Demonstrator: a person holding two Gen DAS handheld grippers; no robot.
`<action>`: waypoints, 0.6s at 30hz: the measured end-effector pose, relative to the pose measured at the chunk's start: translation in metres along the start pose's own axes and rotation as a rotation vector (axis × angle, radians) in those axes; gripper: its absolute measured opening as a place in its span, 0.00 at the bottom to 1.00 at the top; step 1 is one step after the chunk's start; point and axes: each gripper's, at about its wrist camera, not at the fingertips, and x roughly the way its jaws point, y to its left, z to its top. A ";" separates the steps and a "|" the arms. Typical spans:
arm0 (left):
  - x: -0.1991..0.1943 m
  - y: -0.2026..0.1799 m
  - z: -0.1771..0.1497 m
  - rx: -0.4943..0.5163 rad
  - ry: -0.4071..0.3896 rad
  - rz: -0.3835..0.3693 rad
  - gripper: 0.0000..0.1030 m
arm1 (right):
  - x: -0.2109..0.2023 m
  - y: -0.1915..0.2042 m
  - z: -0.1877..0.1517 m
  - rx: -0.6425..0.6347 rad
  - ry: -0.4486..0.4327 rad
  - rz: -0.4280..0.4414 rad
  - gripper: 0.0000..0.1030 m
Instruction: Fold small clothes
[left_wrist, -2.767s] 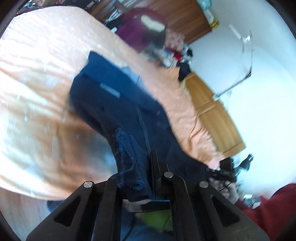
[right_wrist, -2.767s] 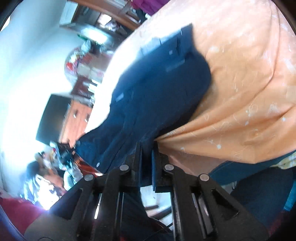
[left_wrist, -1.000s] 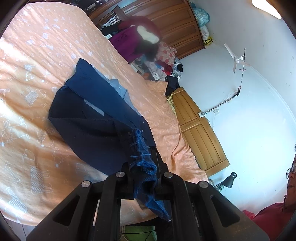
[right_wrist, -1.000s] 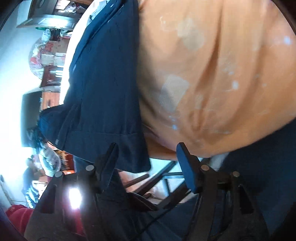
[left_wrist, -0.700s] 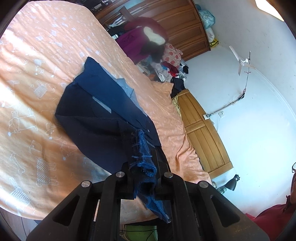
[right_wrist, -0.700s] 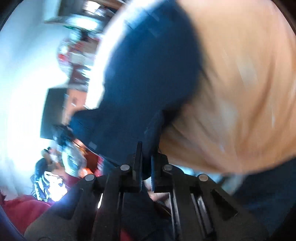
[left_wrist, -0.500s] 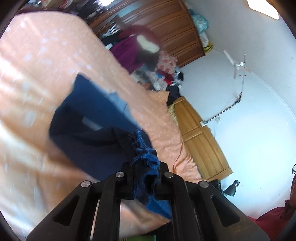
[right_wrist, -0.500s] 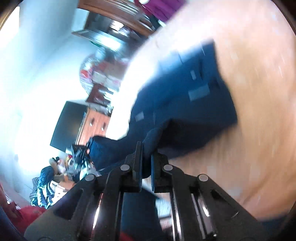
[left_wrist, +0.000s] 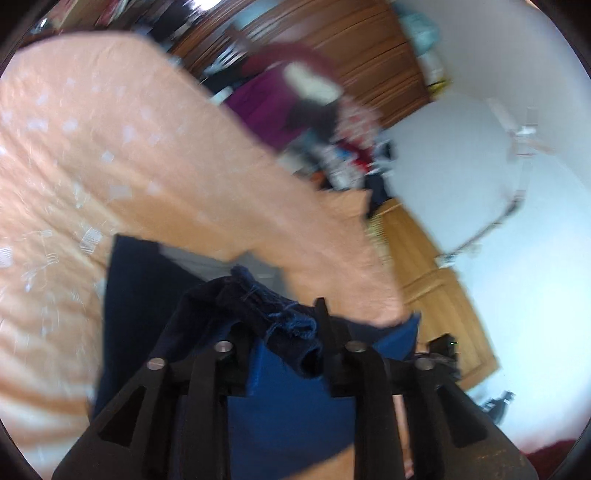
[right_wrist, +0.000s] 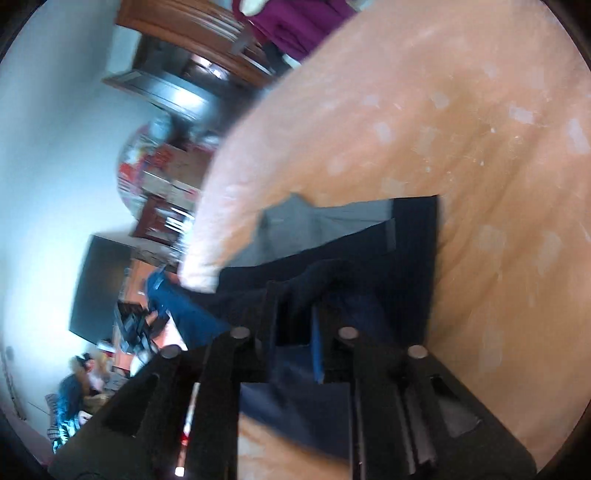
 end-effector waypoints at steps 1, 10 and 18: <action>0.023 0.019 0.007 -0.030 0.036 0.039 0.39 | 0.019 -0.018 0.008 0.027 0.015 -0.052 0.26; 0.078 0.063 0.015 -0.001 0.117 0.205 0.76 | 0.030 -0.044 0.006 0.009 -0.075 -0.065 0.64; 0.034 0.055 0.022 0.015 0.029 0.238 0.81 | 0.053 -0.041 -0.011 -0.107 -0.078 -0.234 0.57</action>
